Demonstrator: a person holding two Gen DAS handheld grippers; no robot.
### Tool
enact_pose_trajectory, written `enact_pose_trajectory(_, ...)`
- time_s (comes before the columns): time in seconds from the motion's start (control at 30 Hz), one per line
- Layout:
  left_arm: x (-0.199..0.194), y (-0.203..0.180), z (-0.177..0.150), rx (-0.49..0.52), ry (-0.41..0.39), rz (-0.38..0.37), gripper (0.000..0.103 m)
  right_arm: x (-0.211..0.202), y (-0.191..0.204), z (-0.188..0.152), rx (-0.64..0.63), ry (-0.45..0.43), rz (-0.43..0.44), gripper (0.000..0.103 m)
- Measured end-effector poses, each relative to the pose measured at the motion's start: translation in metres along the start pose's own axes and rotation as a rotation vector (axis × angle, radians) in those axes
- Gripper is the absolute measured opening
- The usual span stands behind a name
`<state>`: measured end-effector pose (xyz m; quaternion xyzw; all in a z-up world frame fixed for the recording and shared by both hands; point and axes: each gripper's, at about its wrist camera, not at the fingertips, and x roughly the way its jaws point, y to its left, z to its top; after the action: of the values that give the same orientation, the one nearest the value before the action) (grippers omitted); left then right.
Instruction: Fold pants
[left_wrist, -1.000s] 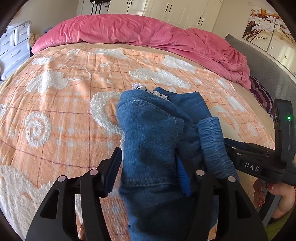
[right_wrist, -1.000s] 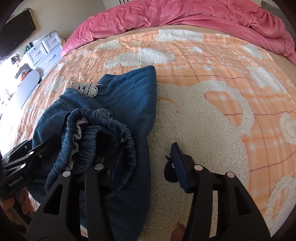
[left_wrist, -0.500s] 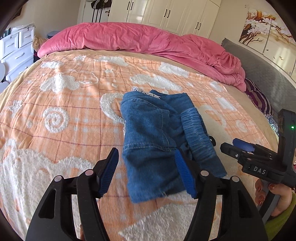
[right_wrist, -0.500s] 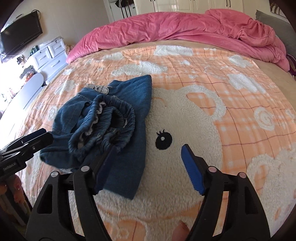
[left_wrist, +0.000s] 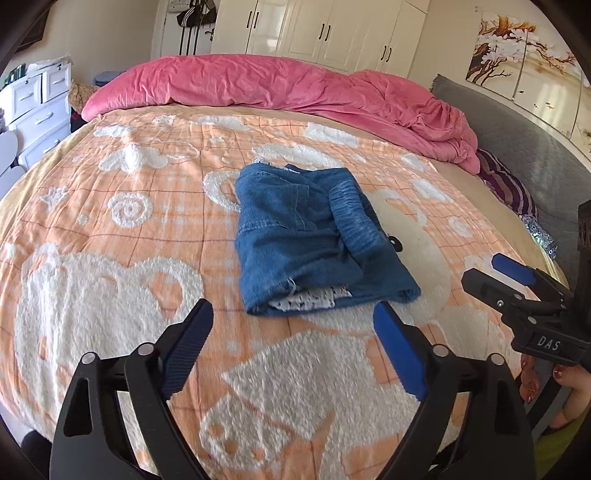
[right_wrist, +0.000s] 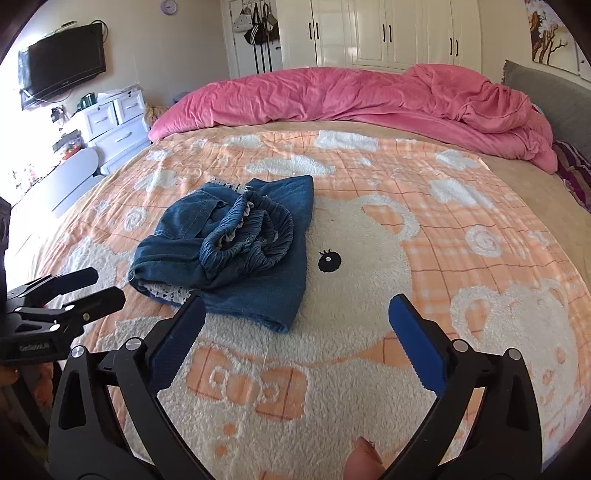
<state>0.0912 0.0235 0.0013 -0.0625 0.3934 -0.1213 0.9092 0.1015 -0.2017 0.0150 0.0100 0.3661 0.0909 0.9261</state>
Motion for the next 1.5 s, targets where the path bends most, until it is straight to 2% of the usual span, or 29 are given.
enact_pose_trajectory(0.17, -0.012, -0.002, -0.010, -0.006, -0.011, 0.009, 0.096, -0.013, -0.001, -0.007, 0.009, -0.018, -0.013, 0.094)
enact_pose_trajectory(0.4, -0.022, -0.005, -0.019, 0.002, -0.026, 0.026, 0.098, -0.024, 0.000, -0.020, 0.024, -0.027, -0.001, 0.094)
enact_pose_trajectory(1.17, -0.043, -0.009, -0.049, 0.002, -0.056, 0.032, 0.099, -0.050, 0.007, -0.048, 0.020, -0.029, -0.010, 0.094)
enact_pose_trajectory(1.5, -0.041, -0.010, -0.062, -0.005, -0.044, 0.035, 0.099, -0.054, 0.007, -0.056, 0.028, -0.043, -0.013, 0.094)
